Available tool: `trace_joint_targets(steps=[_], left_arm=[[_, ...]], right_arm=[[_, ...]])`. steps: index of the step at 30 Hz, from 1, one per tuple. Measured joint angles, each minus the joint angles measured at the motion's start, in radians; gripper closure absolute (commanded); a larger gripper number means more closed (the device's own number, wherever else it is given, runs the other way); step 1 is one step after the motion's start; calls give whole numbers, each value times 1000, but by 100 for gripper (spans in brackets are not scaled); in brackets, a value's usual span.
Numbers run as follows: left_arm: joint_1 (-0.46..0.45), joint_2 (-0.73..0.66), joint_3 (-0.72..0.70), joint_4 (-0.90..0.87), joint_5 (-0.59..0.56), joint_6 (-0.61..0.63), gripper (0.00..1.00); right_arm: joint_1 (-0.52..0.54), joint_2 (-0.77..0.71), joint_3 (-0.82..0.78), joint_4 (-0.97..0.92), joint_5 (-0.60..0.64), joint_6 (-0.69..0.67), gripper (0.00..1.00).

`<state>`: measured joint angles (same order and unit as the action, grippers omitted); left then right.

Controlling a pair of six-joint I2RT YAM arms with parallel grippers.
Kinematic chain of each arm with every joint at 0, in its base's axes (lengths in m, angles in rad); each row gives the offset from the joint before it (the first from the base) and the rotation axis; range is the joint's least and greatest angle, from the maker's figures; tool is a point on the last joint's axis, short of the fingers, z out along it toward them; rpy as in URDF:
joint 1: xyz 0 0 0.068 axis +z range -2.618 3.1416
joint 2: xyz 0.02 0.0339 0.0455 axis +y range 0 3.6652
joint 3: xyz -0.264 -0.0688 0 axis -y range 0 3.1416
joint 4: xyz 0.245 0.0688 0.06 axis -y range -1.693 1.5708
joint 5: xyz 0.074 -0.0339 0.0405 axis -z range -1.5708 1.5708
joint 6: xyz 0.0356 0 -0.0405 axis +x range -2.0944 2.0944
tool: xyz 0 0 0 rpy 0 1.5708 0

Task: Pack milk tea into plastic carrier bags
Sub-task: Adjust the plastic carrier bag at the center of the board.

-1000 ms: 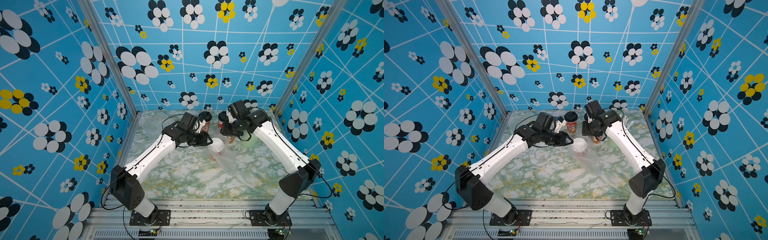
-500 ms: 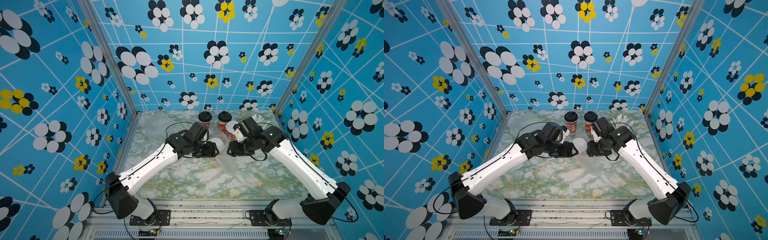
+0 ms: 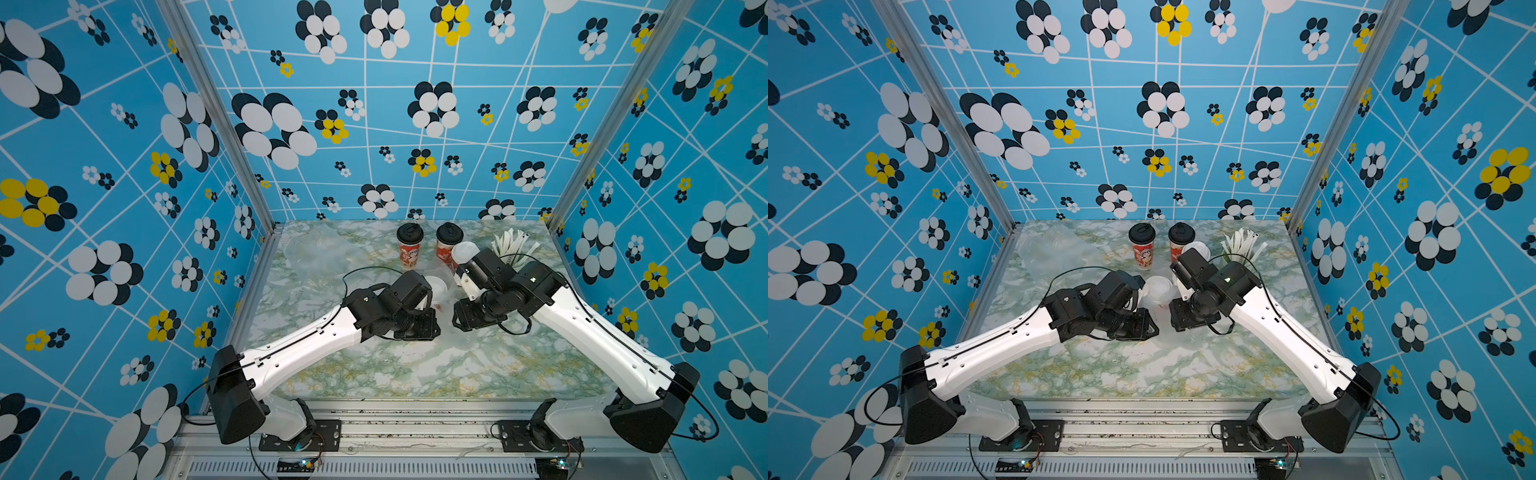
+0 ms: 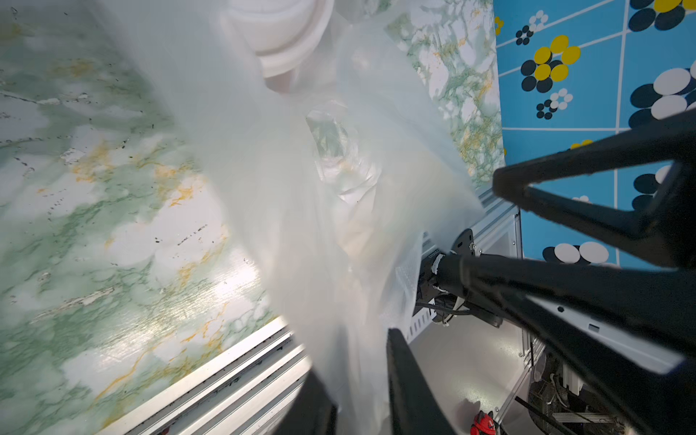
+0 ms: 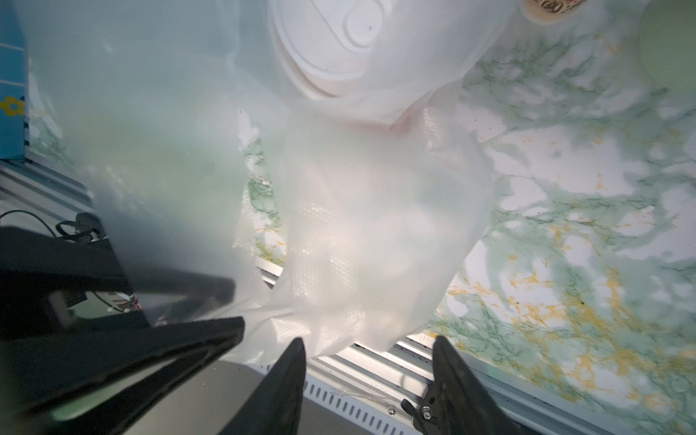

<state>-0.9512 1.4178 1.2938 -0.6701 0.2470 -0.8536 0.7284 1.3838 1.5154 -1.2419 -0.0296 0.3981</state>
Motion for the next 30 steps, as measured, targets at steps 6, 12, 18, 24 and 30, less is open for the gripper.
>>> trace_joint_targets(steps=[6, 12, 18, 24, 30], left_arm=[[0, -18, -21, 45, -13, -4, 93], [2, -19, -60, 90, -13, -3, 99], [17, -43, -93, 105, -13, -4, 100], [56, -103, -109, 109, -12, 0, 100], [101, -145, -109, 88, -4, 21, 100]], right_arm=[[32, 37, 78, -2, 31, -24, 28], [83, 146, 185, -2, 91, -32, 25], [87, 224, 193, -8, 190, -29, 37], [87, 240, 193, -11, 227, -23, 59], [87, 234, 193, -31, 238, -1, 85]])
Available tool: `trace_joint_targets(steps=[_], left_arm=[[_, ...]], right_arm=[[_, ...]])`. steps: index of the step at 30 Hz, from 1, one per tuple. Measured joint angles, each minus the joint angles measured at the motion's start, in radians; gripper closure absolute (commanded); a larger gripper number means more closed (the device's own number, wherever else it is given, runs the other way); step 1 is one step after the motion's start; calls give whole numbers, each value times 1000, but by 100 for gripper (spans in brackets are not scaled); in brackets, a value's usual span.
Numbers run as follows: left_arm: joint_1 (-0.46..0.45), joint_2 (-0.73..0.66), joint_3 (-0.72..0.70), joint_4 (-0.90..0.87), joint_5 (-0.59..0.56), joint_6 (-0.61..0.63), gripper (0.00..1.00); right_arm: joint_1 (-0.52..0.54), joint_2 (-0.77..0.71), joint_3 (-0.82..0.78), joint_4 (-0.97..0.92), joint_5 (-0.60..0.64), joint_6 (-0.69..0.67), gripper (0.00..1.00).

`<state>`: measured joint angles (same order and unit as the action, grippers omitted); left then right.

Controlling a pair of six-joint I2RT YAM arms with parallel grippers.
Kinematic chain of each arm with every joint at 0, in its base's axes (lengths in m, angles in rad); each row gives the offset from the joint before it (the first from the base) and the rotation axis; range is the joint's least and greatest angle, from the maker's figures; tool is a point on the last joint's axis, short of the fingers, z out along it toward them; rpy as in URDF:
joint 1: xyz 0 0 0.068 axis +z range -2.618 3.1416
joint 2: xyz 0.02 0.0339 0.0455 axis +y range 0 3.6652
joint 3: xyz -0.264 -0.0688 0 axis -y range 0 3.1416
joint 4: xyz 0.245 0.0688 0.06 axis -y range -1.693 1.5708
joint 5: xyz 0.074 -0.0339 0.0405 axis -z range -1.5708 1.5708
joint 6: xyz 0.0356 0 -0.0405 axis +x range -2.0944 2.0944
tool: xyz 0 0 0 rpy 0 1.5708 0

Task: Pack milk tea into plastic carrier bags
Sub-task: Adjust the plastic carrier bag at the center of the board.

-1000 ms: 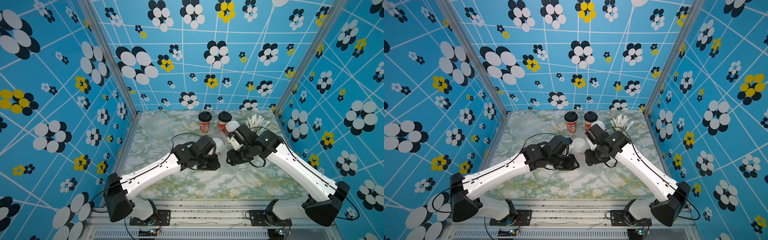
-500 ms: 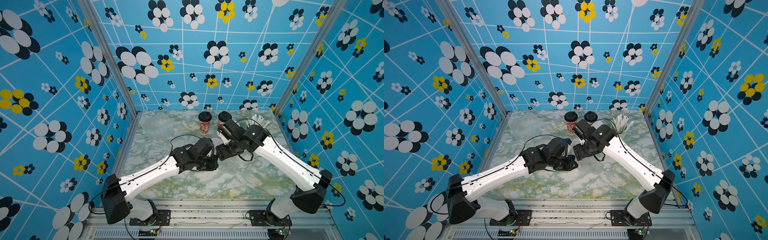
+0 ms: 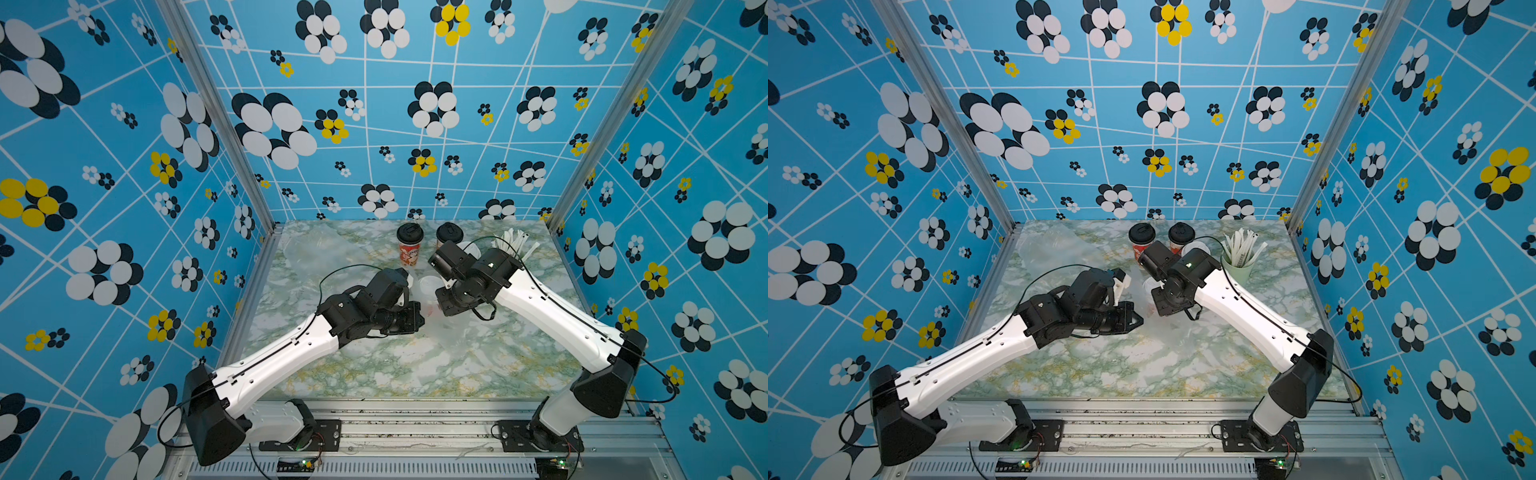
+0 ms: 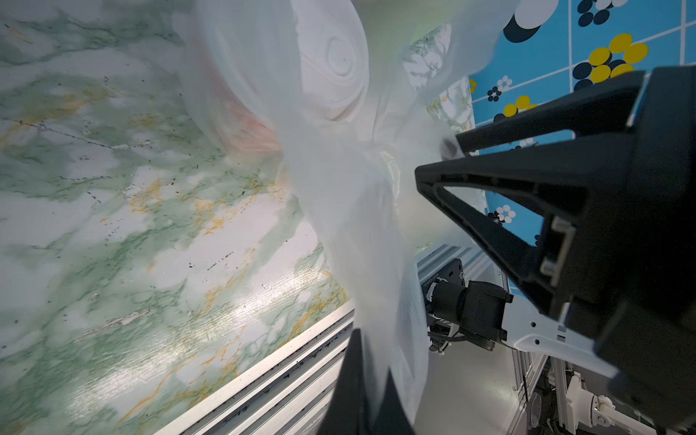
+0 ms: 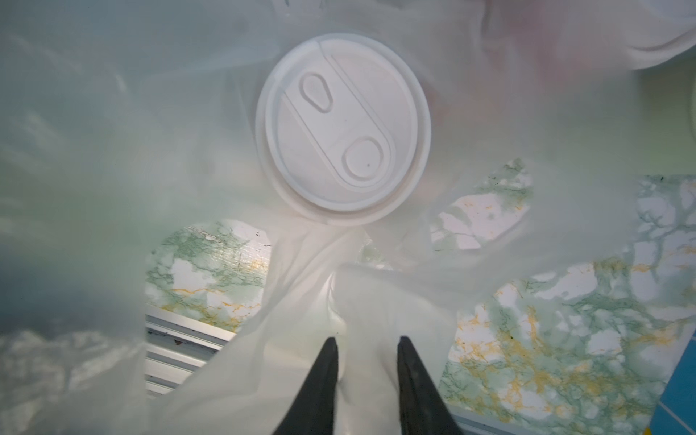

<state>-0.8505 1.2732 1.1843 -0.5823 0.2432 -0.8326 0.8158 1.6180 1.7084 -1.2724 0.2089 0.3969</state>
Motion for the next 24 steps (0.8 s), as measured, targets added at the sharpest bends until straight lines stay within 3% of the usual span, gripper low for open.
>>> trace_joint_targets(steps=[5, 19, 24], left_arm=[[46, -18, 0, -55, 19, 46, 100], [210, -58, 86, -285, 83, 233, 100], [216, -56, 105, -311, 131, 272, 91]], right_arm=[[0, -28, 0, -6, -26, 40, 100], [0, -171, -137, 151, -178, 235, 100], [0, -177, -183, 162, -166, 278, 100]])
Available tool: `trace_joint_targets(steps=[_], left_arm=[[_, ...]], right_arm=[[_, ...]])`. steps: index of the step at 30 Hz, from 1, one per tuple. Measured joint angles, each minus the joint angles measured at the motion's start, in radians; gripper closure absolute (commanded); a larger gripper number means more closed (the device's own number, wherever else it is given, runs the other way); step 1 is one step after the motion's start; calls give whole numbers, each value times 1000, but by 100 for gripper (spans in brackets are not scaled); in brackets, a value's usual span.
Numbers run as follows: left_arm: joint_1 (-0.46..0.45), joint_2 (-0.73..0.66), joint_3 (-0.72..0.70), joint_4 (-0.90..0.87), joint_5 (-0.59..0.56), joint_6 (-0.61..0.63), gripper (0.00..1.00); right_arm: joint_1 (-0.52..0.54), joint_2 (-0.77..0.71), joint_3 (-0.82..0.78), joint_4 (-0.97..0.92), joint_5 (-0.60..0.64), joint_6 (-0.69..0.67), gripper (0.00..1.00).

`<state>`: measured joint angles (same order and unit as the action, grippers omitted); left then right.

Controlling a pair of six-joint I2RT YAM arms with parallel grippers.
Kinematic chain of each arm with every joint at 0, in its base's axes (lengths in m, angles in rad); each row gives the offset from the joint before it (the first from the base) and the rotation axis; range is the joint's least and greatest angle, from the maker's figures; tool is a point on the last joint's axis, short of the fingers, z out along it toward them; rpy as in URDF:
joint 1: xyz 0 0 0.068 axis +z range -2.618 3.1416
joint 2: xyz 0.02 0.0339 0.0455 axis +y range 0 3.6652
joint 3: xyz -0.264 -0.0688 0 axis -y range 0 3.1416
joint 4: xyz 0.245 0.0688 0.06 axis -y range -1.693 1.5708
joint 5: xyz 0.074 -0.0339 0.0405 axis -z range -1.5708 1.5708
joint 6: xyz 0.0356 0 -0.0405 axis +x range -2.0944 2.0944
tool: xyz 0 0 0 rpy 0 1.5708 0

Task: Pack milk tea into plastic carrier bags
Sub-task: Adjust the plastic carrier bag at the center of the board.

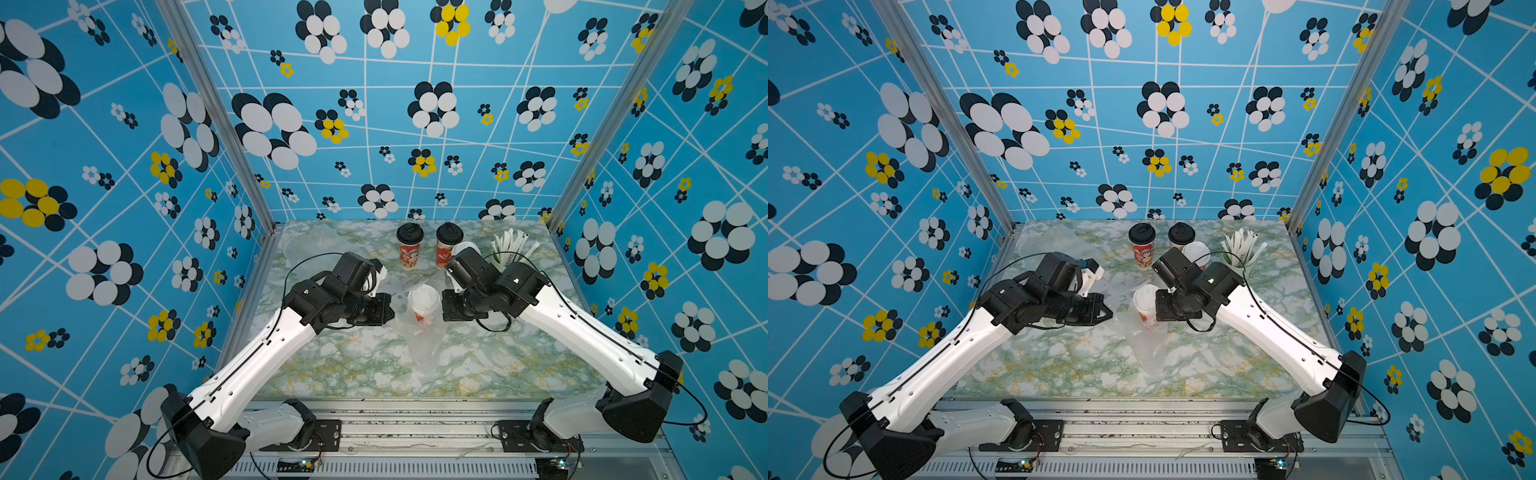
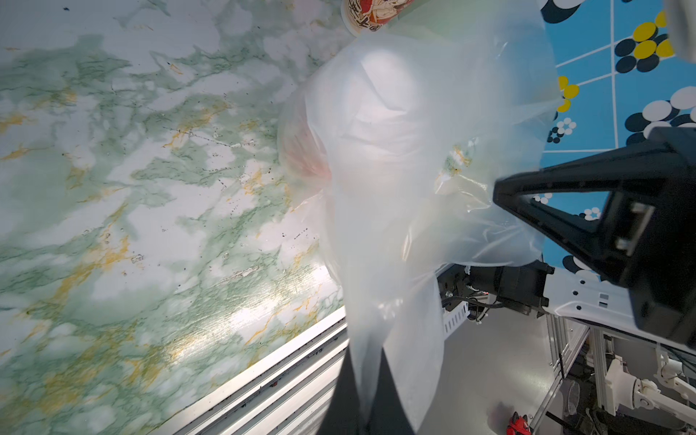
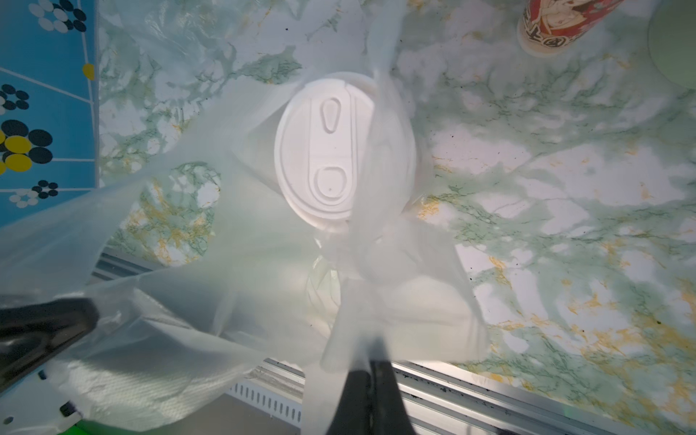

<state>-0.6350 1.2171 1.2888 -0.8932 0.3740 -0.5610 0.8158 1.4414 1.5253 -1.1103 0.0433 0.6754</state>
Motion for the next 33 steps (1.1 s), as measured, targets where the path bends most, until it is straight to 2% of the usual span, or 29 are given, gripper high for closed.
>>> trace_joint_targets(steps=[2, 5, 8, 11, 17, 20, 23, 29, 33], left_arm=[[0, 4, 0, 2, 22, 6, 81], [0, 8, 0, 7, 45, 5, 75], [-1, 13, 0, 7, 55, 5, 71], [-1, 19, 0, 6, 58, 5, 69], [-4, 21, 8, 6, 61, 5, 67], [-18, 21, 20, 5, 63, 5, 63], [-35, 21, 39, 2, 61, 8, 58], [-40, 21, 71, -18, 27, 16, 58], [-41, 32, 78, -21, 18, 31, 69]], right_arm=[[0, -10, -21, -2, 3, 13, 100], [0, -33, -49, 0, -1, 31, 99], [1, -63, -66, -3, -5, 48, 89], [2, -92, -71, -4, -16, 70, 71], [2, -107, -53, -24, -23, 61, 61], [2, -86, -3, -39, -23, 40, 54], [2, -54, 51, -43, -23, 14, 51], [-11, -2, 170, -68, -6, -46, 49], [-93, 13, 224, -82, 0, -98, 49]])
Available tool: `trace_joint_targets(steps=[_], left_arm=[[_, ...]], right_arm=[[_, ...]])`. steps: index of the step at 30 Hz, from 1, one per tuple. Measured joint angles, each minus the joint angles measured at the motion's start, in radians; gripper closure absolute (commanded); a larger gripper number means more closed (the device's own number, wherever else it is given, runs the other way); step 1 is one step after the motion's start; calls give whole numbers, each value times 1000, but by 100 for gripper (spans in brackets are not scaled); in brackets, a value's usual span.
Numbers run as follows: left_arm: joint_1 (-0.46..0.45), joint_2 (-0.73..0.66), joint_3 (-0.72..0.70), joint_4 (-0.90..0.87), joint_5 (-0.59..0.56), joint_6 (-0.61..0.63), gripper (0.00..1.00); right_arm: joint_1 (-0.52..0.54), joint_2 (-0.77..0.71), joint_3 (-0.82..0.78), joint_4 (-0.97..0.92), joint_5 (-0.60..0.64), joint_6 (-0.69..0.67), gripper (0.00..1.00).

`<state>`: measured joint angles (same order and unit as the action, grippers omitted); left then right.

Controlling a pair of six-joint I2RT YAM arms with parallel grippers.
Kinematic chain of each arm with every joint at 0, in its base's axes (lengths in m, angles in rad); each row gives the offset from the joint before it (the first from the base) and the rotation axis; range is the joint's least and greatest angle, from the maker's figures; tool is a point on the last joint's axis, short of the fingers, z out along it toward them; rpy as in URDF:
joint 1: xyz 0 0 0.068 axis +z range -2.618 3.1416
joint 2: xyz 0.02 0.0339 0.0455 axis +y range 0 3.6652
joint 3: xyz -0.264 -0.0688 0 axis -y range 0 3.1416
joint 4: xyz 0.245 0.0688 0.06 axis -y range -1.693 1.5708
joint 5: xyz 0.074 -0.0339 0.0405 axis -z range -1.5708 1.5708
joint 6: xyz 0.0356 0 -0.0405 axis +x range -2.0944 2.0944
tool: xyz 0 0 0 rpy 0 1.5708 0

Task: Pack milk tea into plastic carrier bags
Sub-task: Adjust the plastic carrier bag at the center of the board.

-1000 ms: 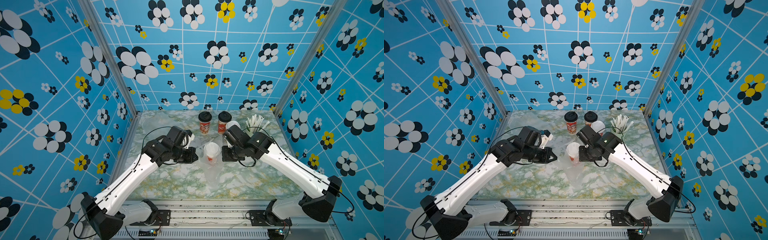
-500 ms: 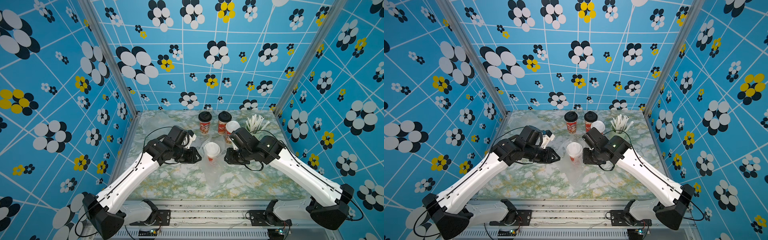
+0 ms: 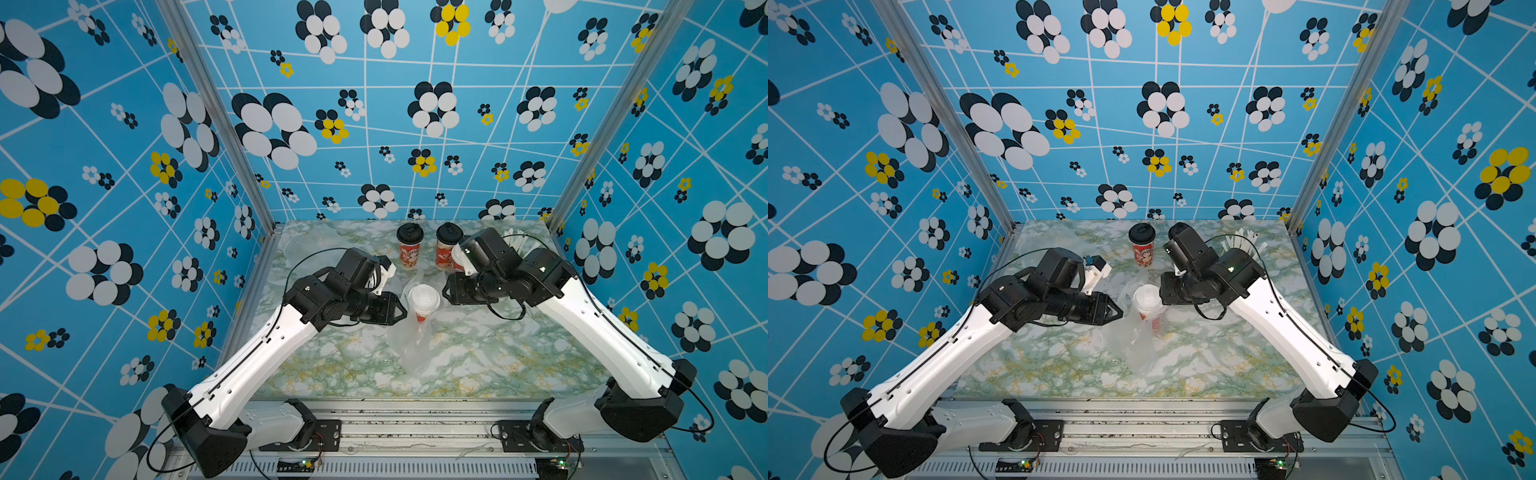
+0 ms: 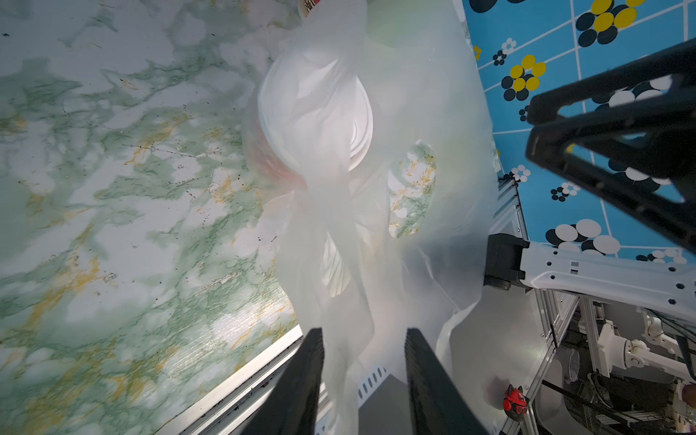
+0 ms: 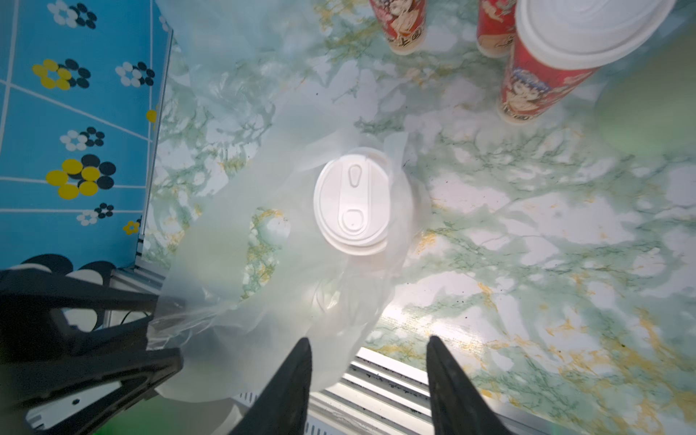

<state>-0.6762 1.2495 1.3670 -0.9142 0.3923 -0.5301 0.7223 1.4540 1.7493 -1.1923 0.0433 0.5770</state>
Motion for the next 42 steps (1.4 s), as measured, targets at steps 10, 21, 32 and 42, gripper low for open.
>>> trace_joint_targets(steps=[10, 21, 32, 42], left_arm=[[-13, 8, -3, 6, 1, -6, 97], [-26, -10, -110, 164, 58, -90, 100], [-119, 35, -149, 358, 114, -189, 100], [-138, 54, -159, 433, 138, -218, 100]], right_arm=[[-230, 65, 29, 0, 30, -130, 46], [-297, 251, 90, 98, 69, -226, 38], [-109, 142, 186, 7, 59, -152, 35], [76, -49, 62, -81, 21, 51, 22]])
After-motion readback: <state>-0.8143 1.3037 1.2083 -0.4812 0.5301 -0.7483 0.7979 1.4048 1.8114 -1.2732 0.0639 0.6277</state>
